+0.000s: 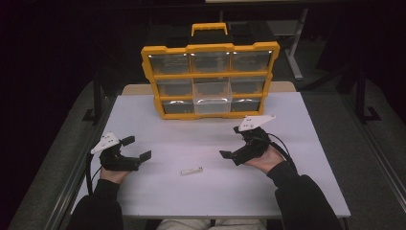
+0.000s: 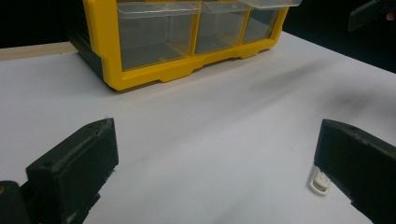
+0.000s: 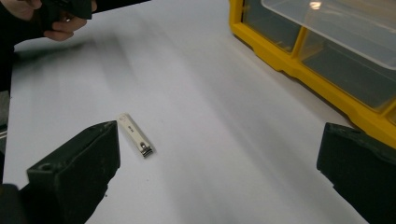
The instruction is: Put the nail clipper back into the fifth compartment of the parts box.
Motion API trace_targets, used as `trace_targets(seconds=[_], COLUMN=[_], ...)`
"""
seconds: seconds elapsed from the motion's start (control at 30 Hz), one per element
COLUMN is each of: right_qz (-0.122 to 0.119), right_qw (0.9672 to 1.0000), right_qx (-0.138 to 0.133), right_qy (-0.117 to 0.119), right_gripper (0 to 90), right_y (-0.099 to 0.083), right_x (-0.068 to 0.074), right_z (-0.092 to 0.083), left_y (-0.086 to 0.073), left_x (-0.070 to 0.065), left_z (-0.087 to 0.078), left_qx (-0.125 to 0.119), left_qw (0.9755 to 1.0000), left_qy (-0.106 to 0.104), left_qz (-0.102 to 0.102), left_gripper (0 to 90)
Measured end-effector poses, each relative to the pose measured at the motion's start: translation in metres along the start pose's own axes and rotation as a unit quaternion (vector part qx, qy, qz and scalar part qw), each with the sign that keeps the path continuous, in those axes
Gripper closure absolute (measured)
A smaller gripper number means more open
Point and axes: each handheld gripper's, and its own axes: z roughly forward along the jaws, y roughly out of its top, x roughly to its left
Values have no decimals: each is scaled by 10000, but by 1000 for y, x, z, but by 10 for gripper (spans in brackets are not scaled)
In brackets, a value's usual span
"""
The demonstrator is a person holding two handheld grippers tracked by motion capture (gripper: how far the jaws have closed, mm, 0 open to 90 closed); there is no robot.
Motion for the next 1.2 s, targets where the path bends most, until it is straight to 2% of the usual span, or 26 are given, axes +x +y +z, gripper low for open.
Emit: trace_targets(seconds=[0.57,0.9,1.2], right_qz=[-336,-551,-662], right_qw=[9984,9954,9921], right_qx=[293,514,762], right_qy=[359,599,742], right_gripper=[0,0,0], right_y=[21,33,33], right_x=[15,24,33], right_z=[26,48,67], left_y=[0,0,0], left_x=[1,0,1], left_z=[1,1,1], left_qx=[-9,-10,-14], left_qw=[10000,10000,10000], left_qy=[-26,14,8], left_qz=[9,49,32], left_gripper=[0,0,0])
